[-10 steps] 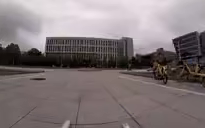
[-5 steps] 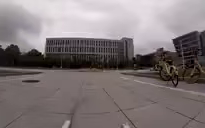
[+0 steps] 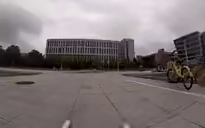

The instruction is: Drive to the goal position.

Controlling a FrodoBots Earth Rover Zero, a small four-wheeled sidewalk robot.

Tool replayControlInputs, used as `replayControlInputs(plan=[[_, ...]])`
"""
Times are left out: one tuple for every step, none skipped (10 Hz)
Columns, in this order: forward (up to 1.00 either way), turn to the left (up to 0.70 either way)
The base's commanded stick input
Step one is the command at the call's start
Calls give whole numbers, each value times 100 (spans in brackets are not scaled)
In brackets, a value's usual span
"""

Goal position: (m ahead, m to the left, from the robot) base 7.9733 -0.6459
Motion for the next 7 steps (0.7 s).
replayControlInputs(plan=[[100,0],[100,0],[100,0],[100,0],[100,0],[100,0],[100,0]])
